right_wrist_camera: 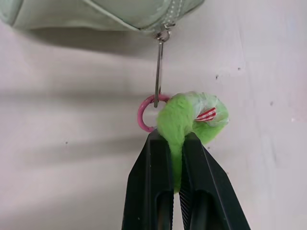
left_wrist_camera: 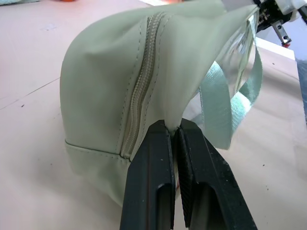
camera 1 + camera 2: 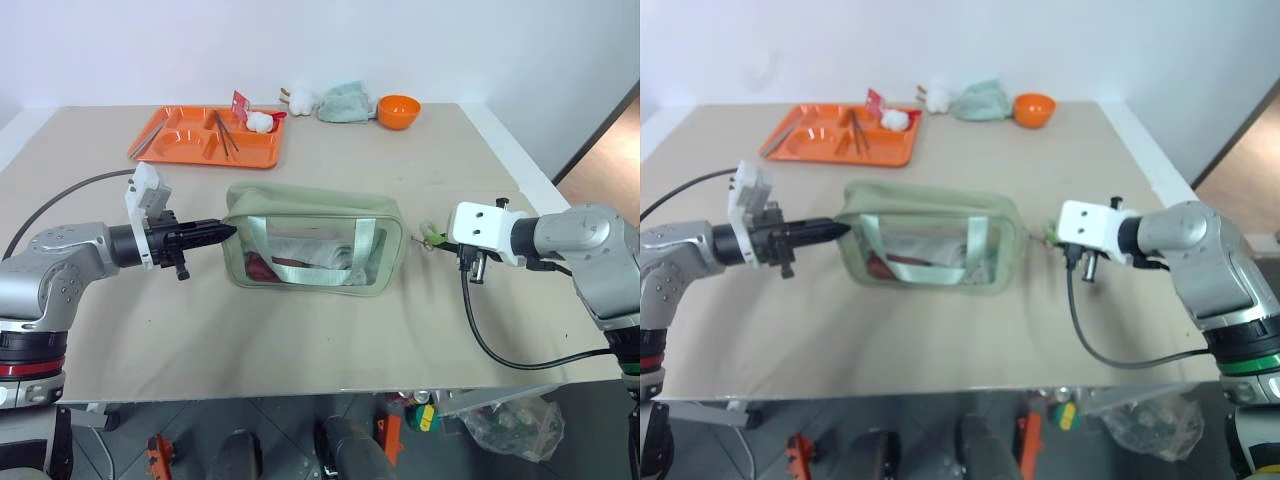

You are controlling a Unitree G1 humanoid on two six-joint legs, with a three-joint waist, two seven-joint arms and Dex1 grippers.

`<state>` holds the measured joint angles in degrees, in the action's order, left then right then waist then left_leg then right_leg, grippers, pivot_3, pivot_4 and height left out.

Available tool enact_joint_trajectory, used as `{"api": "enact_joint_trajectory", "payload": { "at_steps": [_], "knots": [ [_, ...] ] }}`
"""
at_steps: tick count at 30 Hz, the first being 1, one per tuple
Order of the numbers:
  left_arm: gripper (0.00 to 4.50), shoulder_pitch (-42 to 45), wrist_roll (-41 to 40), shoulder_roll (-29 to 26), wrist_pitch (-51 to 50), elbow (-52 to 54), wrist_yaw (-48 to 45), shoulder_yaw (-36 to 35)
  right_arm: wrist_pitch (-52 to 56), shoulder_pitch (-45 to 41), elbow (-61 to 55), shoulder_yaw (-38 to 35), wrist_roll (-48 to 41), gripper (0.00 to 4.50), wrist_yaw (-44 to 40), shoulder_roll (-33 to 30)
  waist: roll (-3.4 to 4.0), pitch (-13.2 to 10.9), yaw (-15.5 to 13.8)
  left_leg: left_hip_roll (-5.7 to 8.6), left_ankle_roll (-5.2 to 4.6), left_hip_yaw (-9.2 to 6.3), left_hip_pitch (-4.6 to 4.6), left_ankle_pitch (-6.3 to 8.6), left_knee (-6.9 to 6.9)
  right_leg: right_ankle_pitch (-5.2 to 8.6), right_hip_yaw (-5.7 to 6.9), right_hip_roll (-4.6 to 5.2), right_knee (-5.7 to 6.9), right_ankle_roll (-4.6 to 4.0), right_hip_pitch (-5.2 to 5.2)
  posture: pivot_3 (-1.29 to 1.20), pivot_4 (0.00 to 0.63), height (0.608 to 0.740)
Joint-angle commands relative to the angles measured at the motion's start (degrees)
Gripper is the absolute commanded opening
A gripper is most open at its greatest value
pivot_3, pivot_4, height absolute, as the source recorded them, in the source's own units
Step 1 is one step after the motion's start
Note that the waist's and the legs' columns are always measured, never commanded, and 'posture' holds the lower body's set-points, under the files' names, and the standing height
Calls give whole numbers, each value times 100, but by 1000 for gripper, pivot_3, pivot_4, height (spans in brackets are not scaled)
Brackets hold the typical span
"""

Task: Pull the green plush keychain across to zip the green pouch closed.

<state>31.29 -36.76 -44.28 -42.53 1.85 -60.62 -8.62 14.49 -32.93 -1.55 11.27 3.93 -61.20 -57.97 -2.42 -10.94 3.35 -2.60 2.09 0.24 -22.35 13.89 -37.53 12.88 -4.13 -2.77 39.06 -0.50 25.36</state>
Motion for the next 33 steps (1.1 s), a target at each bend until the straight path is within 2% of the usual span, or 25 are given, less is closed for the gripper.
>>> {"api": "enact_joint_trajectory", "payload": {
  "at_steps": [1,6,13,14,16,17,20,21,22,25,26,29,33],
  "knots": [
    [0,116,11,-92,79,-5,28,-124,165,249,-55,190,269,44,117,193,-1,1,3,0,0,0,3,0,0,0,0,-1,1,0,-2,0,150,740],
    [0,141,14,-66,86,-7,34,-100,370,459,-163,421,279,44,238,712,-5,3,4,-2,5,-4,11,-3,-3,-5,1,-5,6,-5,-9,0,150,740],
    [0,141,28,-37,93,-80,190,-207,858,-150,90,-235,-264,44,145,866,-5,3,13,-1,10,0,12,-7,-3,-12,-1,-4,6,-6,-8,0,150,740],
    [361,156,-15,-21,71,-111,209,-246,939,-206,73,-335,-421,701,38,834,-4,3,11,-1,11,-2,11,-8,-3,-13,1,-4,6,-6,-8,0,150,740],
    [1145,251,-215,44,-178,-210,369,-393,1204,-293,-81,-592,-803,1386,-163,772,-4,3,9,-2,11,-3,8,-8,-3,-12,2,-6,5,-7,-6,0,150,740],
    [1307,273,-322,56,-270,-202,375,-454,1313,-327,-141,-710,-953,1556,-210,765,-4,3,2,-2,11,-7,6,-7,-3,-12,3,-5,5,-8,-6,0,150,740],
    [2389,176,-557,29,-410,-5,387,-616,1759,-430,-280,-1219,-1567,2650,-330,742,-4,3,-2,-2,8,-8,1,-6,-1,-10,4,-5,2,-8,-3,0,150,740],
    [2869,101,-681,-10,-488,60,366,-713,1986,-461,-286,-1449,-1815,3135,-374,705,-4,2,-2,-1,7,-8,0,-5,-1,-9,4,-3,2,-6,-3,0,150,740],
    [3113,33,-772,-44,-550,121,360,-794,2170,-465,-281,-1626,-2004,3357,-400,660,-4,2,-2,0,7,-8,-2,-5,-1,-9,4,-2,1,-6,-3,0,150,740],
    [4157,-213,-718,-199,-524,282,520,-983,2492,-130,-416,-2090,-2492,4413,-657,350,-4,2,-28,2,7,-9,-4,-5,-1,-6,4,4,0,-2,-3,0,150,740],
    [4457,-309,-797,-261,-566,347,491,-1093,2529,9,-485,-2199,-2575,4500,-695,253,-5,3,-50,3,6,-11,-7,-4,0,-5,4,6,-3,-1,-3,0,150,740],
    [4486,-832,-818,-605,-510,614,387,-1528,2803,644,-838,-2730,-2903,4500,-768,-60,-5,3,-51,1,1,-12,-5,-1,1,1,3,4,-5,-3,-3,0,150,740],
    [4486,-1218,-665,-692,-162,377,524,-1988,3423,1002,-1501,-3498,-3712,4500,-568,-28,5,-2,-48,2,0,-6,1,0,3,5,3,5,1,-6,-2,0,150,740]
  ]
}}
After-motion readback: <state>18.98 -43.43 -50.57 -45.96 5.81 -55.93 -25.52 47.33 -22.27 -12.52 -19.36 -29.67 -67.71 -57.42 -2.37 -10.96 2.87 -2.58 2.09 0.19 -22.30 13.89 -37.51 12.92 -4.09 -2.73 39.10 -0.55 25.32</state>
